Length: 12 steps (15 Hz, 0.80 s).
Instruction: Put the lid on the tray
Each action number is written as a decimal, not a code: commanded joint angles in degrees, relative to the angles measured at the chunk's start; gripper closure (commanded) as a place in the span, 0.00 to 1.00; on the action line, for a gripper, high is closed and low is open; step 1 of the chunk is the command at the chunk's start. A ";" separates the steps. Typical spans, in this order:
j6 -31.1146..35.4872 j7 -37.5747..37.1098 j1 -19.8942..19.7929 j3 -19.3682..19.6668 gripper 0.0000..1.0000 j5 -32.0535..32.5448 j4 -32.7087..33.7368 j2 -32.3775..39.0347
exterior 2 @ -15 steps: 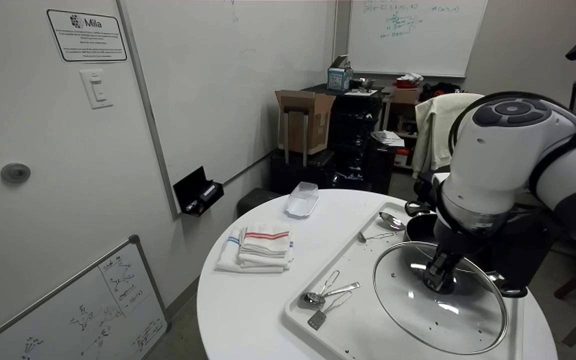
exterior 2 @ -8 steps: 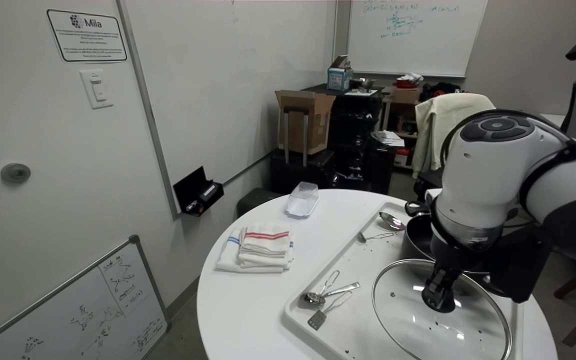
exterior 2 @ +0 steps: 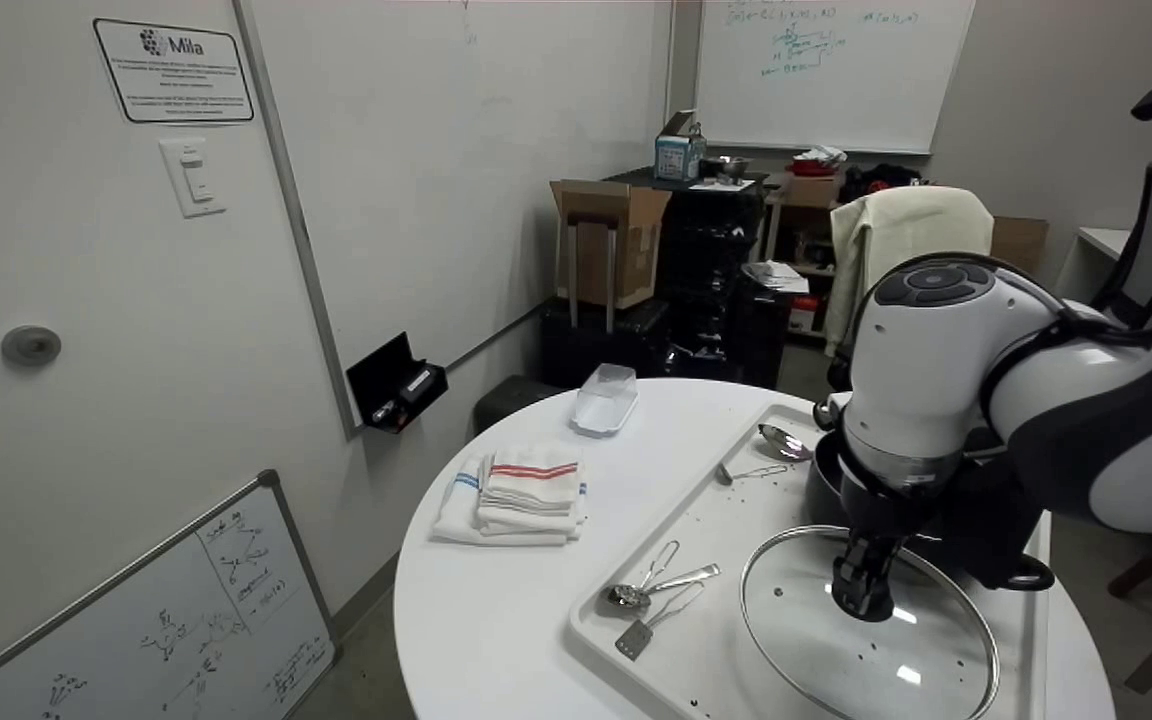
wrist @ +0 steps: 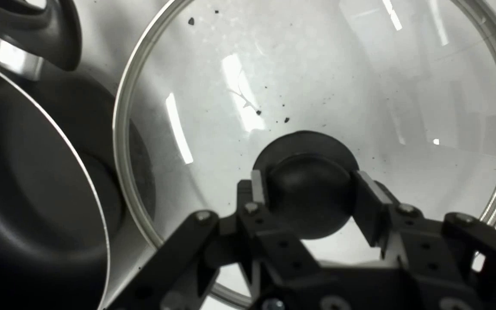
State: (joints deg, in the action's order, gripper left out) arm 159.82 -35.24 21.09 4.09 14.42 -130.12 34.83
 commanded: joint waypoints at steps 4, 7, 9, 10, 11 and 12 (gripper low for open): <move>2.82 6.96 -0.66 0.27 0.76 -4.18 4.05 5.73; 5.87 9.85 -1.05 0.16 0.76 -5.55 4.99 8.07; 7.75 11.79 -1.22 0.11 0.76 -6.41 5.56 9.50; 8.79 12.82 -1.30 0.07 0.76 -6.61 5.94 10.32; 9.64 13.75 -1.29 0.08 0.76 -6.79 6.42 11.22; 10.21 14.67 -1.37 -0.02 0.76 -7.05 6.82 11.92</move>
State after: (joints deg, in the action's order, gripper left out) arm 167.47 -24.87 20.09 4.30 9.58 -125.19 44.64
